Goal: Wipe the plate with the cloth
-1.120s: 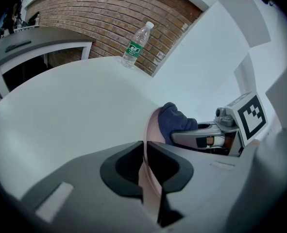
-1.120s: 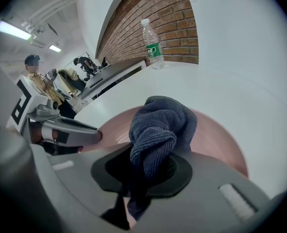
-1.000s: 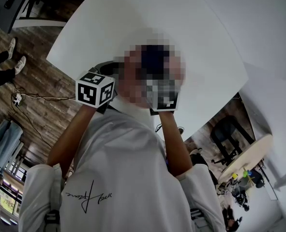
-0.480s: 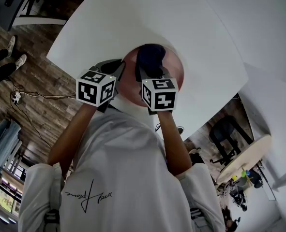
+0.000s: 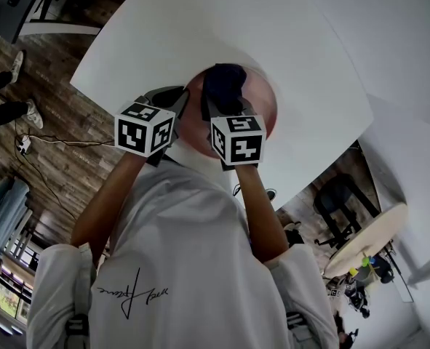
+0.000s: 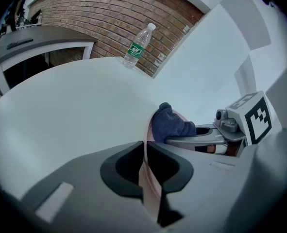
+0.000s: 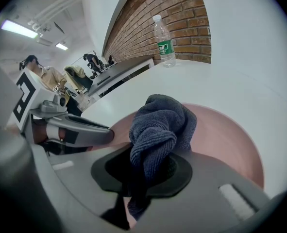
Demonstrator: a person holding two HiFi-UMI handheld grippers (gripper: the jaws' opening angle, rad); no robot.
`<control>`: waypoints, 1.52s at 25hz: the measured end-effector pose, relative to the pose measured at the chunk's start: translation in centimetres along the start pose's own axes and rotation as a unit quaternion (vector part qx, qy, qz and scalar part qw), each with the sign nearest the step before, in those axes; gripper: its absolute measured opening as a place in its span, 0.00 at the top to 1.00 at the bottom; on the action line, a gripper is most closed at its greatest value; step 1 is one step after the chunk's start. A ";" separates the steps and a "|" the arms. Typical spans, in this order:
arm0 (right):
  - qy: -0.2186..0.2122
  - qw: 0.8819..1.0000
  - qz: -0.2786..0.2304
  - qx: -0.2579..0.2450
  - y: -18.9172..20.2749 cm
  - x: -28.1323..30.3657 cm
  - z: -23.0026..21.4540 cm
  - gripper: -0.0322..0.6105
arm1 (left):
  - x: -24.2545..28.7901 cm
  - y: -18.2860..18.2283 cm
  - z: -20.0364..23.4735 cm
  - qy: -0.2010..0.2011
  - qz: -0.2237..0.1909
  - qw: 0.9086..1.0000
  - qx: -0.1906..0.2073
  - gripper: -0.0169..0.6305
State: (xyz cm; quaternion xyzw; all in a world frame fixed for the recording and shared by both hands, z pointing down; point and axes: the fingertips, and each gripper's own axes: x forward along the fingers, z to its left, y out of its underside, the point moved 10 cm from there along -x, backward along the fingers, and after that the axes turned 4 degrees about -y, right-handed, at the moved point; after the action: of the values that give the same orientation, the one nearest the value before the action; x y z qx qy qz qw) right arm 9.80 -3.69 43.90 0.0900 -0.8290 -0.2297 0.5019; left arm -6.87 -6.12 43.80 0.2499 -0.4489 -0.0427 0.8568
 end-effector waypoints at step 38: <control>-0.060 0.997 0.032 -0.023 0.7 0.8 2.0 0.82 | 0.2 -0.3 0.1 0.003 -0.004 1.000 -0.003 0.92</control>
State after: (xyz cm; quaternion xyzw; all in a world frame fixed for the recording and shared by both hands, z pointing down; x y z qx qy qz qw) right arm 7.76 -2.82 44.03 0.0379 -0.8548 -0.2371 0.4600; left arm -6.82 -6.47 43.84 0.2492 -0.4453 -0.0463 0.8588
